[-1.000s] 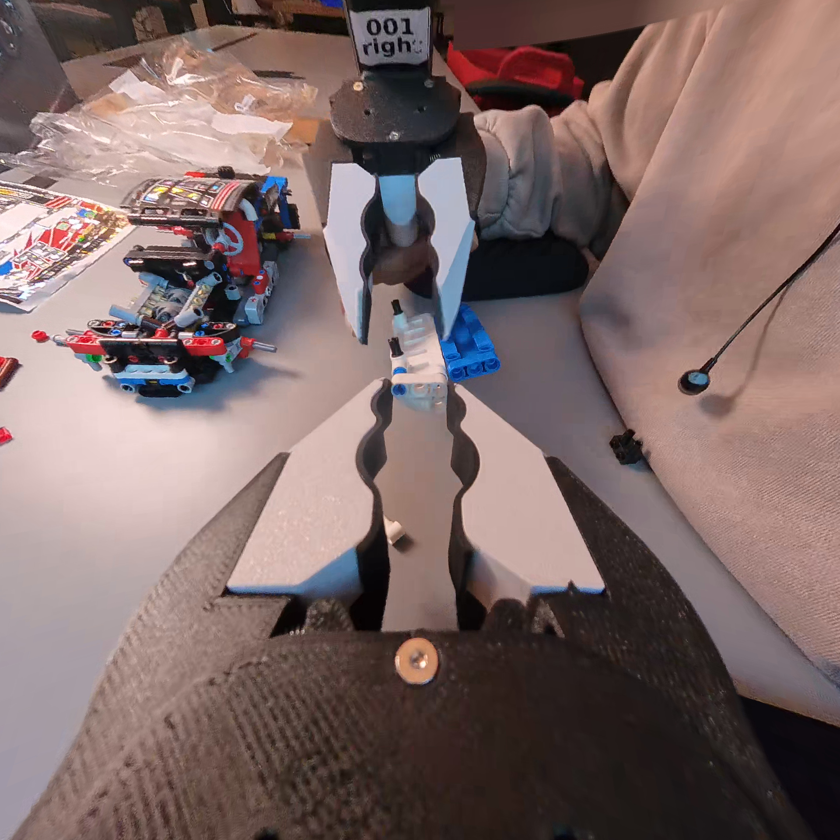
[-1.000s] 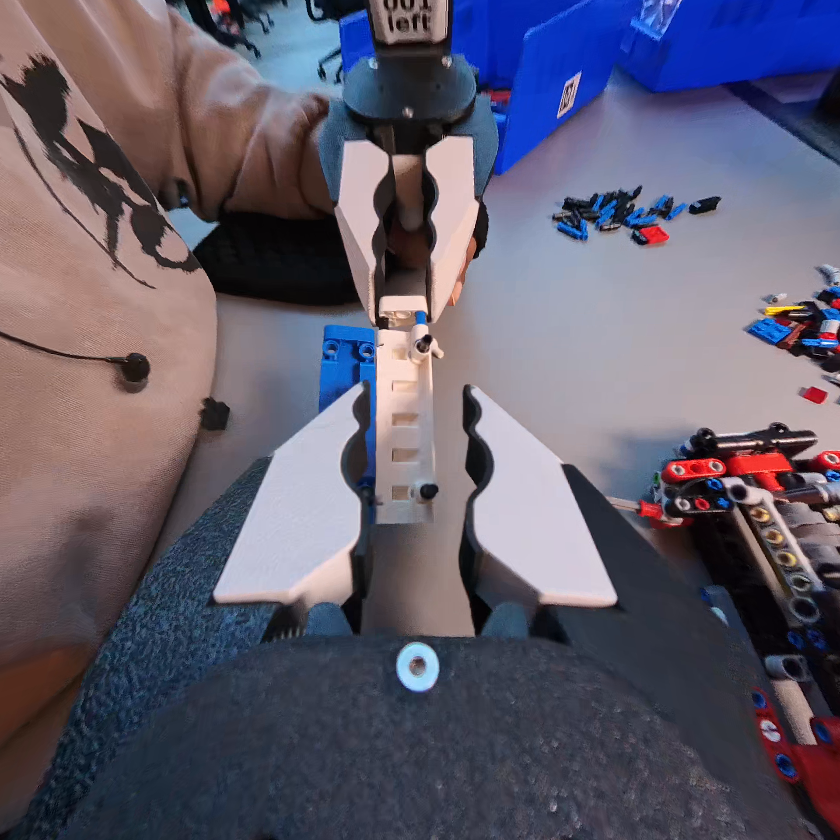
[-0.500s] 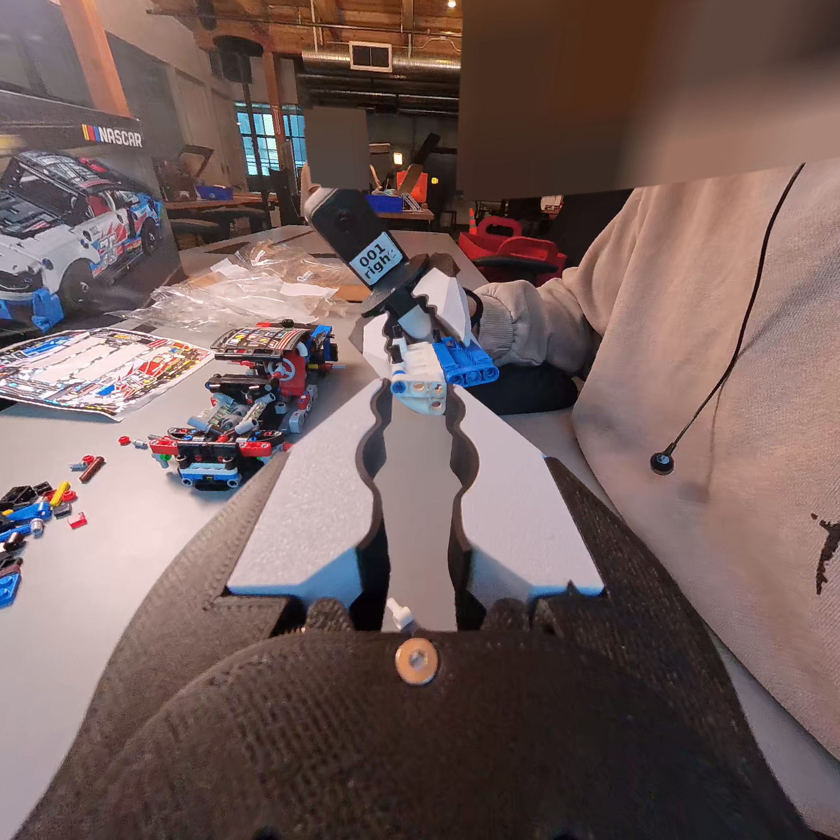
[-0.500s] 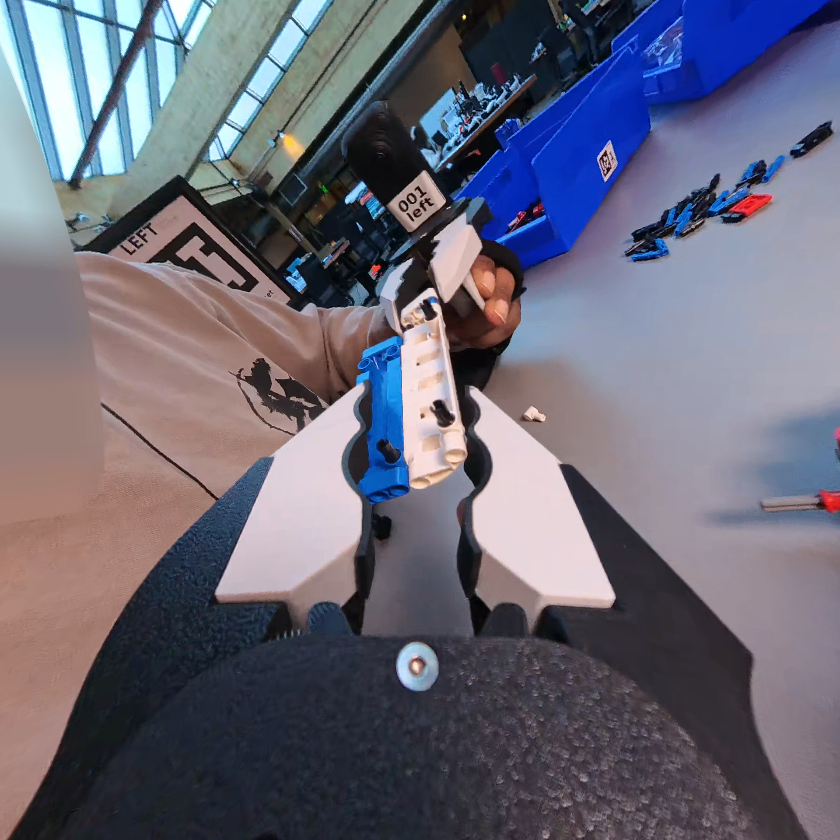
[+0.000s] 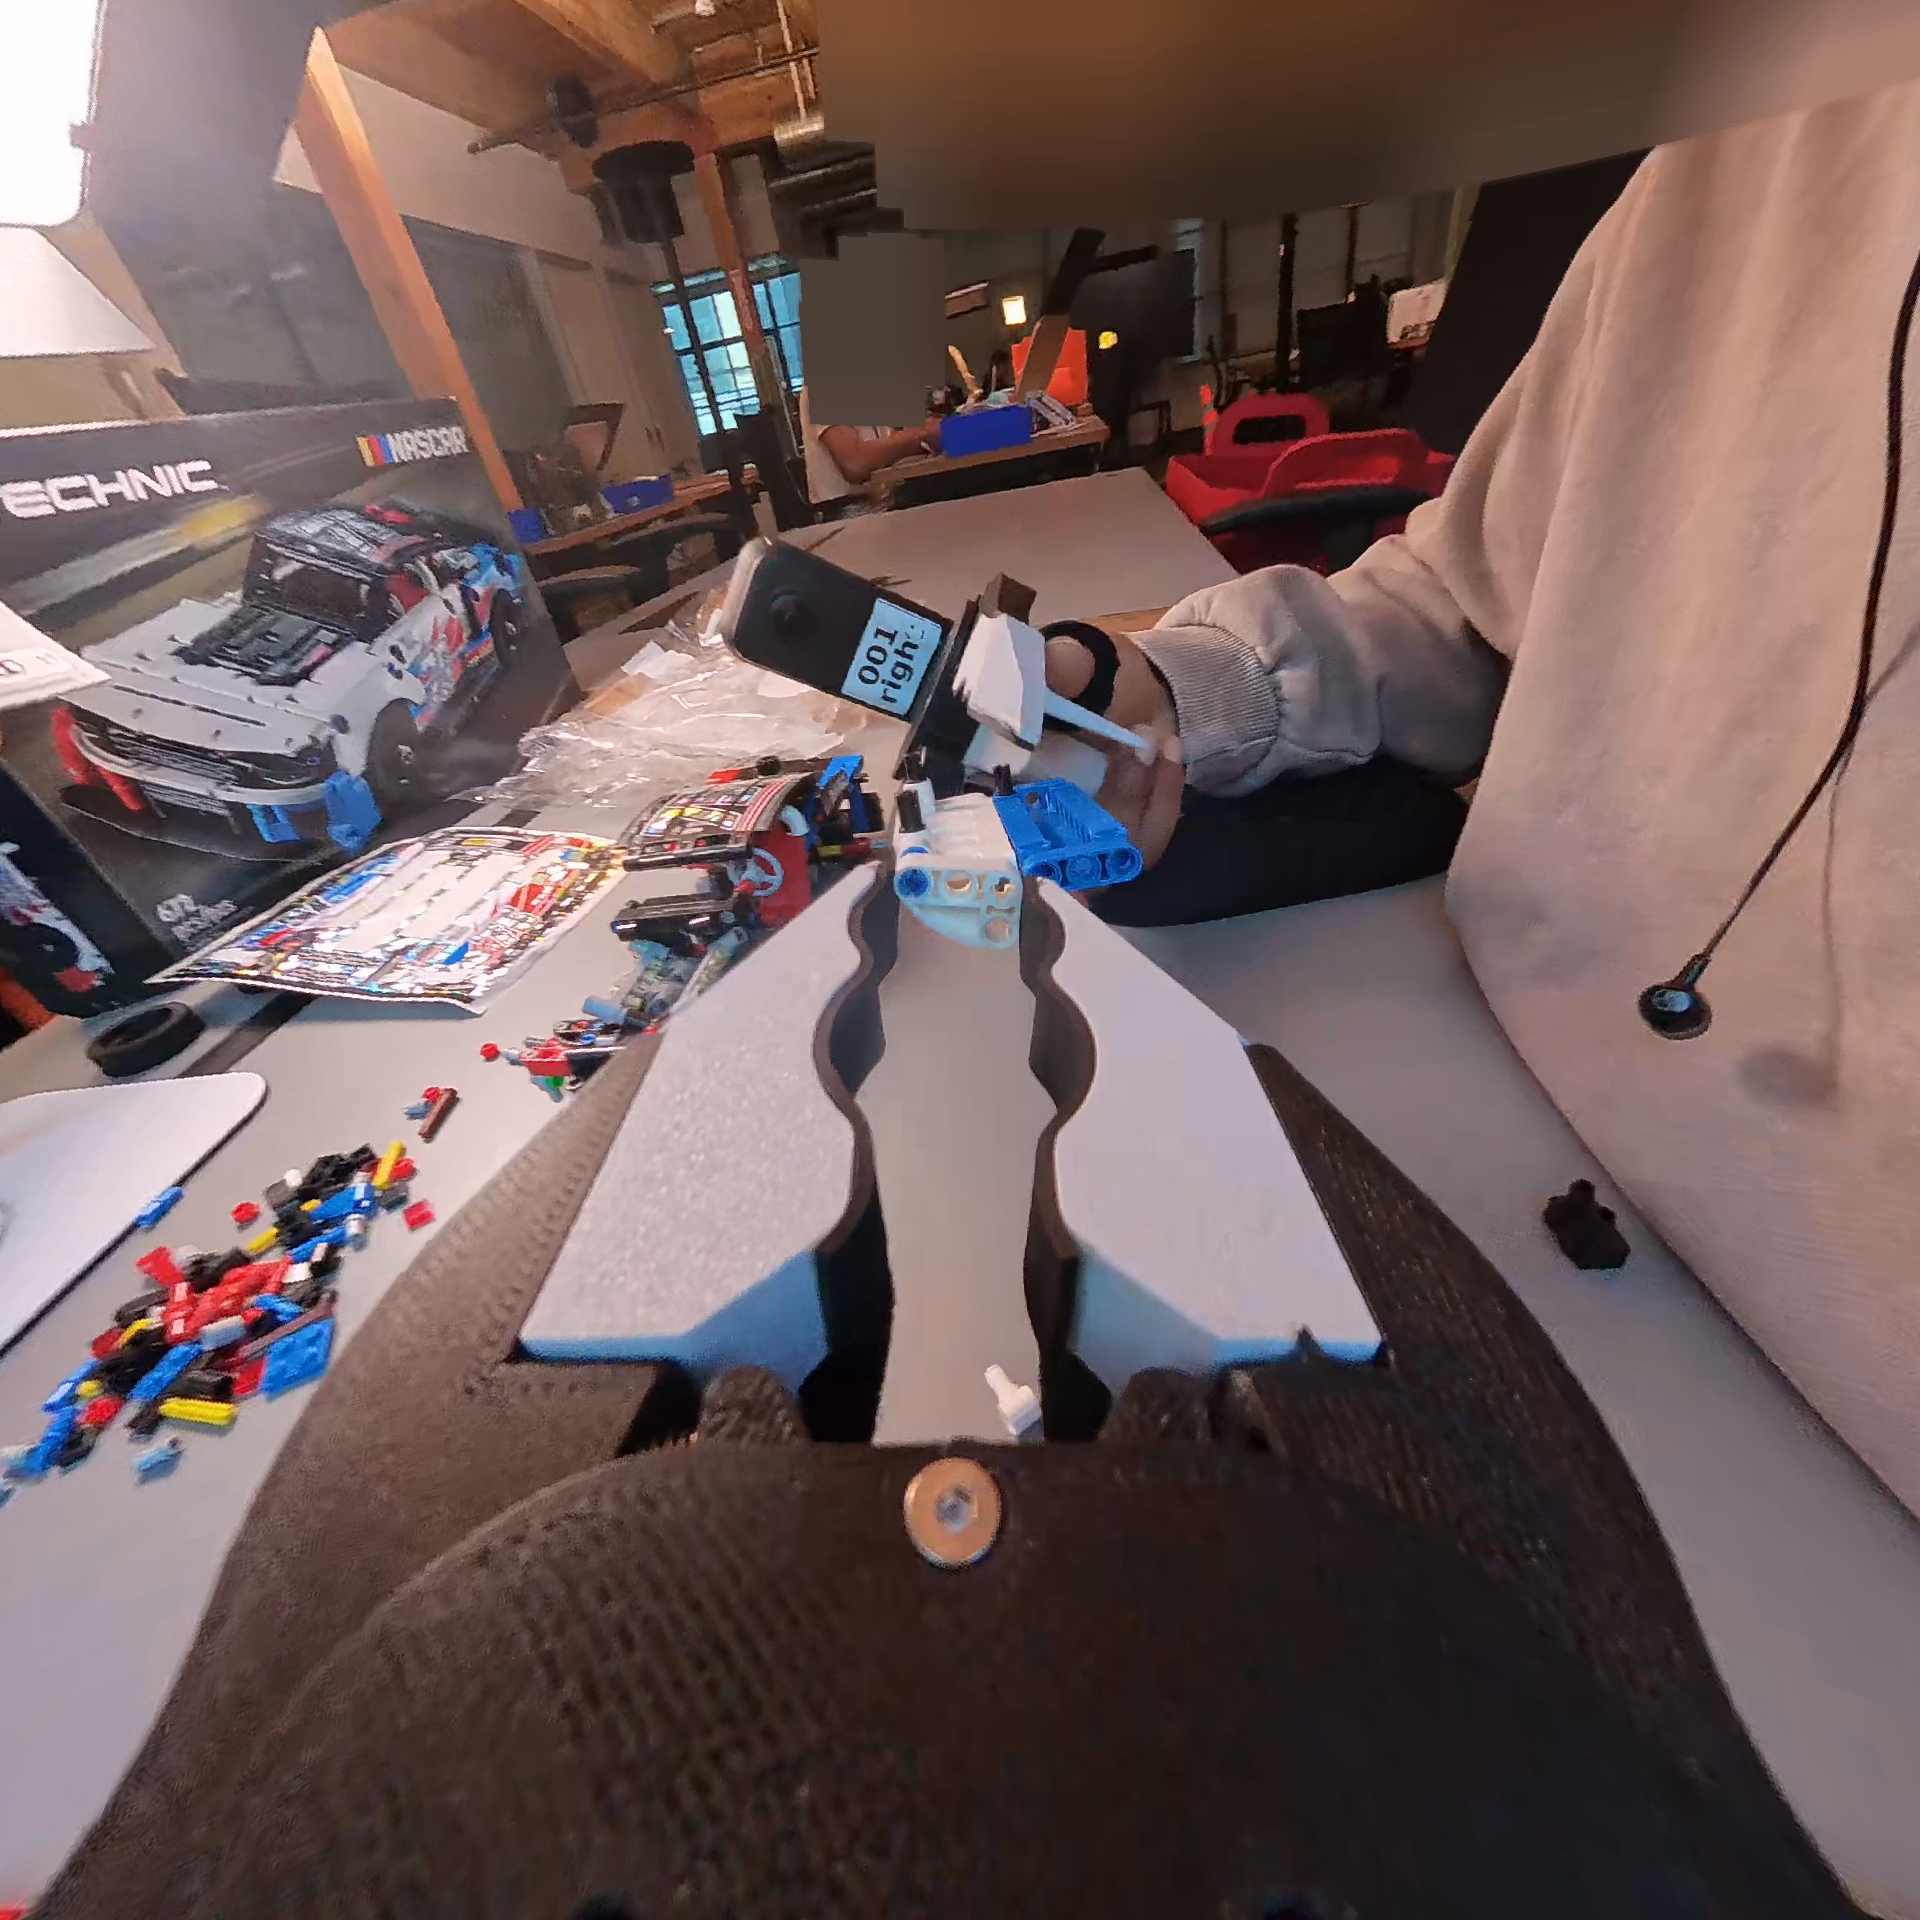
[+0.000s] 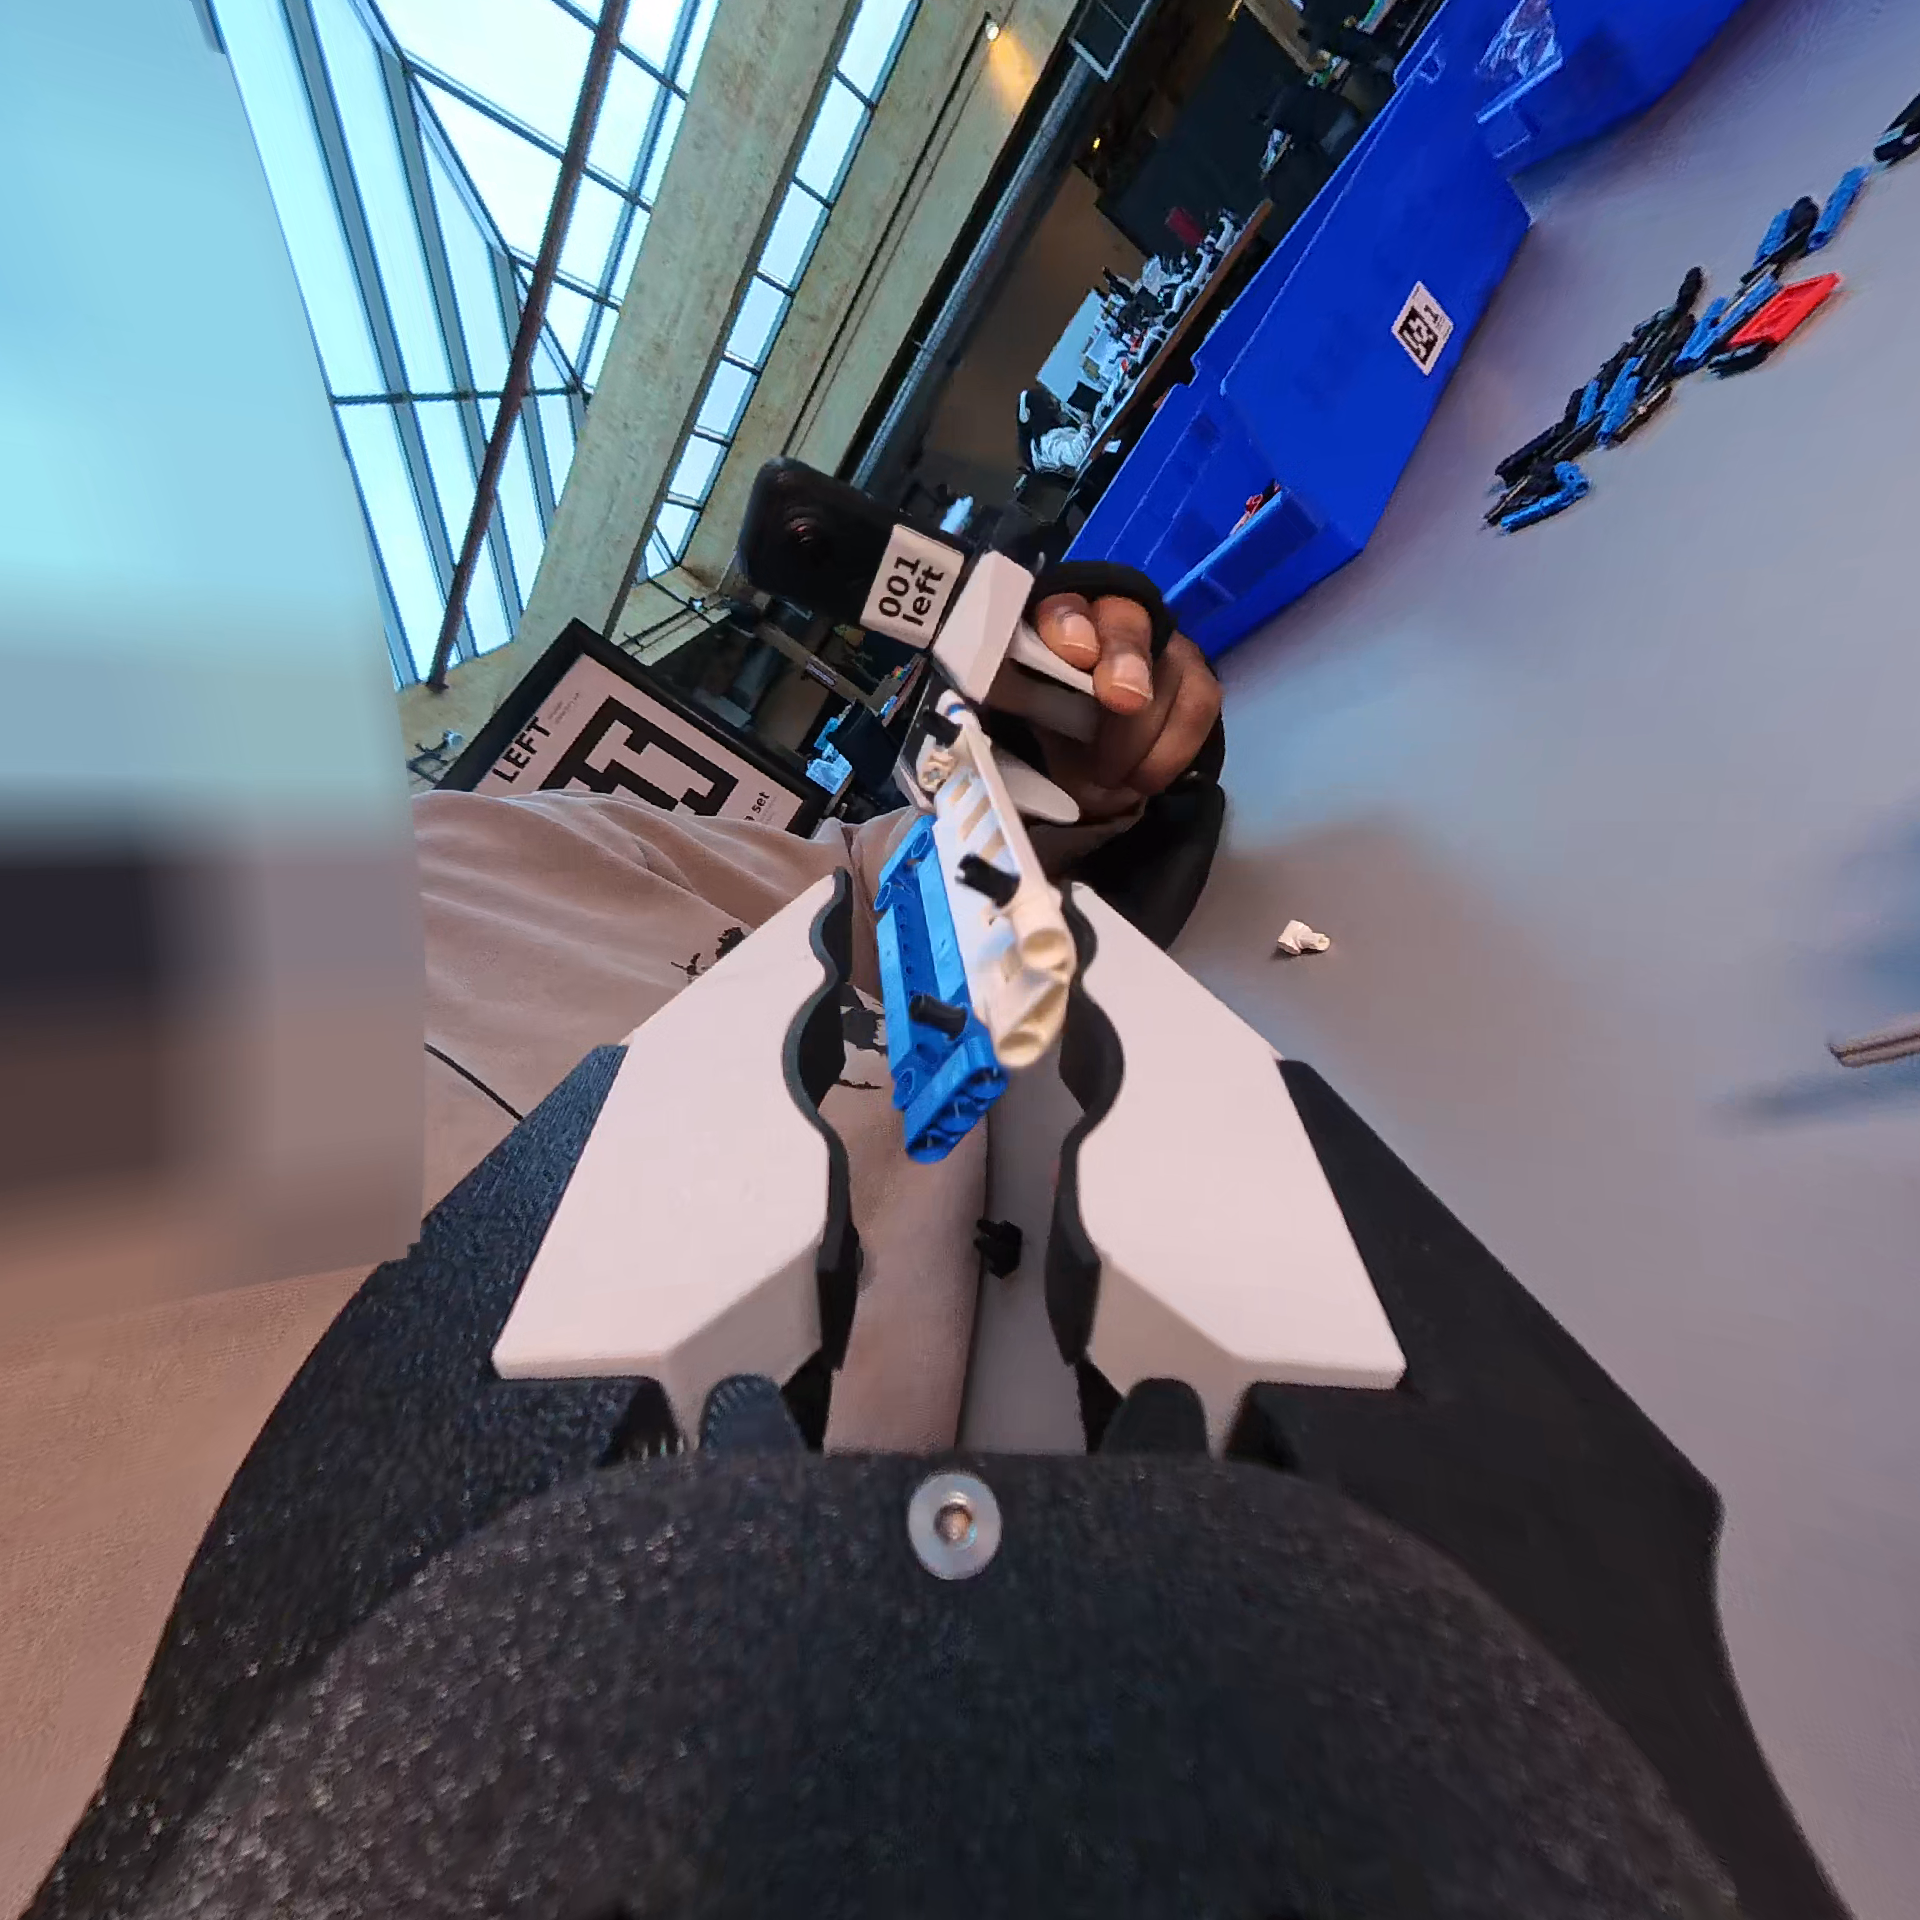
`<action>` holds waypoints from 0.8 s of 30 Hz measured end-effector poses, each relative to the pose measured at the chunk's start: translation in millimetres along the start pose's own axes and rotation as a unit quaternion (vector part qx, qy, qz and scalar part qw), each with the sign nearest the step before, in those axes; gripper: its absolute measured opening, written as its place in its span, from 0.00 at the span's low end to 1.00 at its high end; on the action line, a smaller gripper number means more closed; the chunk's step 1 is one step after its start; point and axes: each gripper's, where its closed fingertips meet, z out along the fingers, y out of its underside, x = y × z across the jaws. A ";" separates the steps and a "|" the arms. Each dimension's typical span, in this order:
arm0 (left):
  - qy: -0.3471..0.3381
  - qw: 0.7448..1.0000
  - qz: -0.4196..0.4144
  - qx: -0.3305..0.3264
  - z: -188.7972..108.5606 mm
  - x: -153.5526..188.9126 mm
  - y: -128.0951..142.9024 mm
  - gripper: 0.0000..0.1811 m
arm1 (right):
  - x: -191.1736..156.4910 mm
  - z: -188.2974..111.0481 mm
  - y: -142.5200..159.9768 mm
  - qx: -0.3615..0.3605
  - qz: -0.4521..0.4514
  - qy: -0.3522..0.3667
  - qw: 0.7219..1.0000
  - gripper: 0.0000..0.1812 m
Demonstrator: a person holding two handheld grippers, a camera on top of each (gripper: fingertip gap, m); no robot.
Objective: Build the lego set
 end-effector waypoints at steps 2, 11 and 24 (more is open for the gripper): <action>-0.019 0.999 0.026 -0.006 -2.1 -3.4 -1.5 0.12 | 0.6 2.1 2.1 -0.003 0.019 -0.010 1.000 0.18; -0.037 0.999 0.009 0.036 -6.4 -6.6 -11.6 0.12 | -2.6 10.6 -8.7 0.031 -0.027 0.007 0.999 0.07; -0.021 0.997 0.006 0.069 -3.9 -2.5 -18.4 0.12 | -12.0 9.3 -4.2 0.020 -0.035 0.009 0.999 0.06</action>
